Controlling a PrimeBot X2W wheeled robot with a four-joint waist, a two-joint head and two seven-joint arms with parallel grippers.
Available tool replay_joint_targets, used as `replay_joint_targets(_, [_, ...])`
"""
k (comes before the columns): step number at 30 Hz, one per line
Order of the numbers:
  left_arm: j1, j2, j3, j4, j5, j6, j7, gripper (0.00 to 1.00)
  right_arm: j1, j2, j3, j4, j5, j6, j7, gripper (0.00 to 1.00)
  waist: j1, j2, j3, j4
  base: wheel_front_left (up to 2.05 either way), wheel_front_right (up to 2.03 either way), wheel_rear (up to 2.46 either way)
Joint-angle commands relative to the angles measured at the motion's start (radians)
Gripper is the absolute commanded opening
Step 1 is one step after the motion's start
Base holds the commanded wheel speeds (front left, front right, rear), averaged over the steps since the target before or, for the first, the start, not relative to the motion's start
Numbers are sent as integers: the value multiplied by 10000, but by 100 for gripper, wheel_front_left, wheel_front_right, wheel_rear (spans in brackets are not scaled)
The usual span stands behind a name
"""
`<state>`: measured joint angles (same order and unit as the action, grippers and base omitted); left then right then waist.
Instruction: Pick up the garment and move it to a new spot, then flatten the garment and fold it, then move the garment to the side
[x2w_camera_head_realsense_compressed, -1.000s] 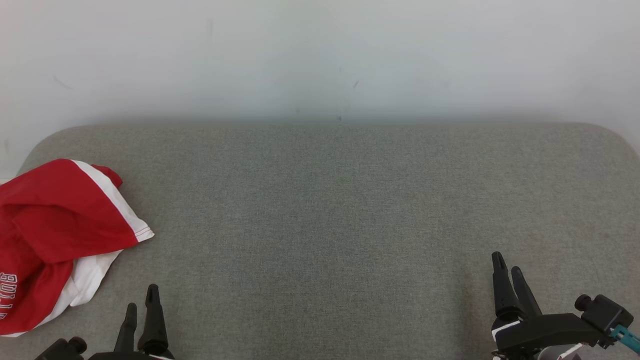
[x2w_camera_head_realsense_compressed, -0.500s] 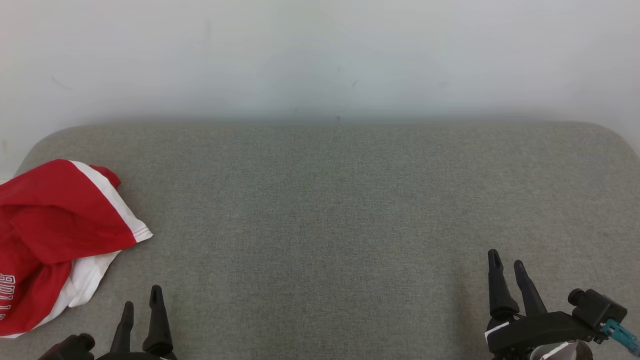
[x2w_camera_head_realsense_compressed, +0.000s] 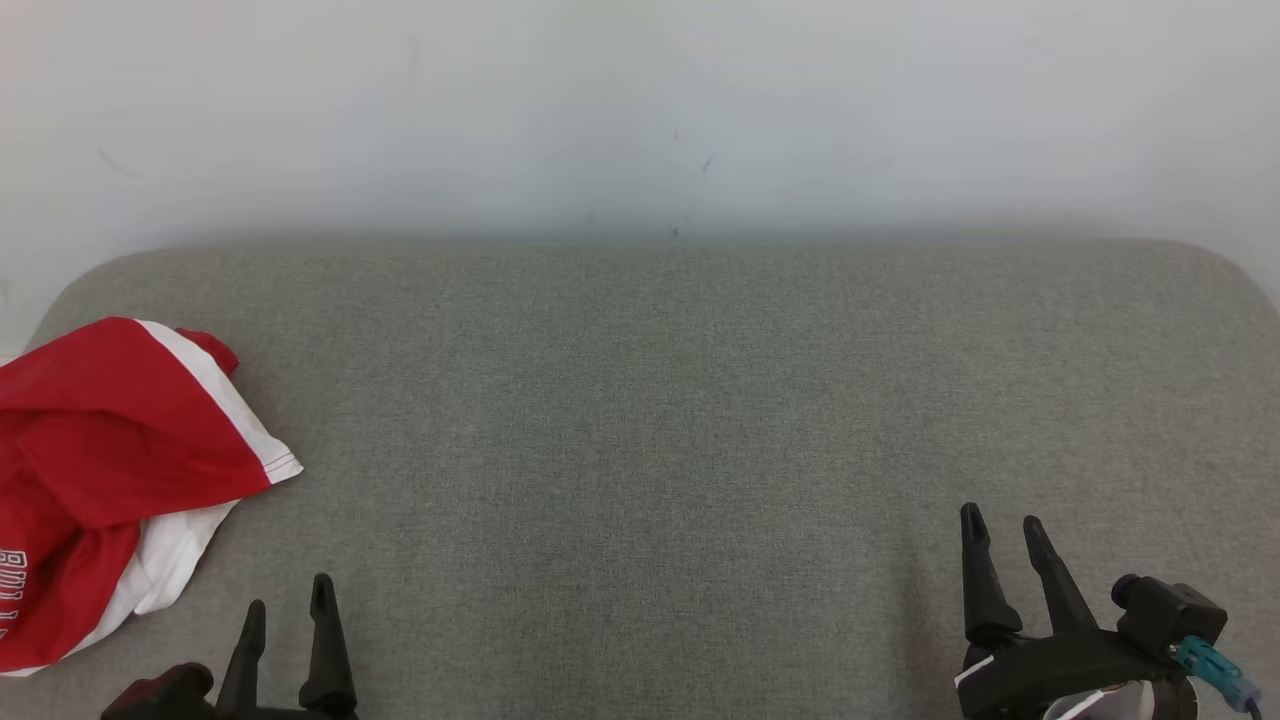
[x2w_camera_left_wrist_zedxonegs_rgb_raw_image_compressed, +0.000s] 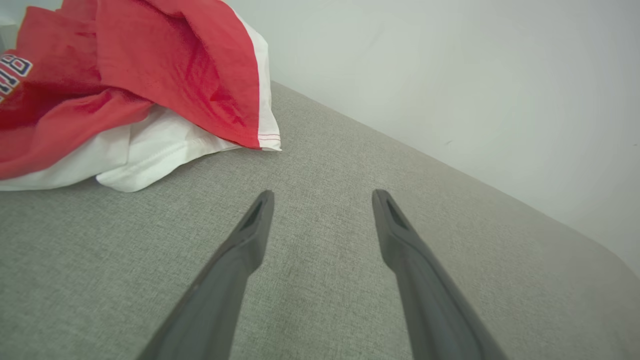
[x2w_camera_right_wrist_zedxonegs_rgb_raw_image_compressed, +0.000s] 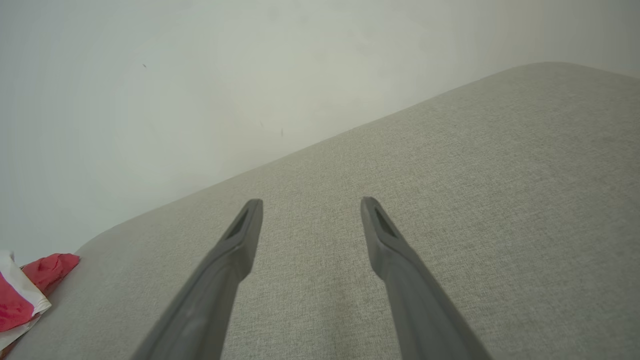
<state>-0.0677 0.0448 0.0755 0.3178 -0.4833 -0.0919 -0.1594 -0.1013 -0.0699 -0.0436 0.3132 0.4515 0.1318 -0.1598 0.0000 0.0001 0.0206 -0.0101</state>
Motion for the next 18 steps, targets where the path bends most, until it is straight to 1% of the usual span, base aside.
replay_joint_targets(1, [-153, 51, 1, 44, 312, 57, -108, 100, -152, -34, 45, -16, -321, -13, -120, 100, 0, -1, -1, -5, 0, 0, 0])
replay_joint_targets(10, [-182, 58, -131, 234, 1244, 190, -330, 100, -169, -41, 69, 75, -1385, -14, -323, 100, 0, -1, 14, -34, 0, 0, 0])
replay_joint_targets(18, [-189, 64, -153, 362, 2009, 214, -508, 100, -170, -62, 120, 147, -2139, -16, -498, 100, 0, -1, 38, -58, 0, 0, 0])
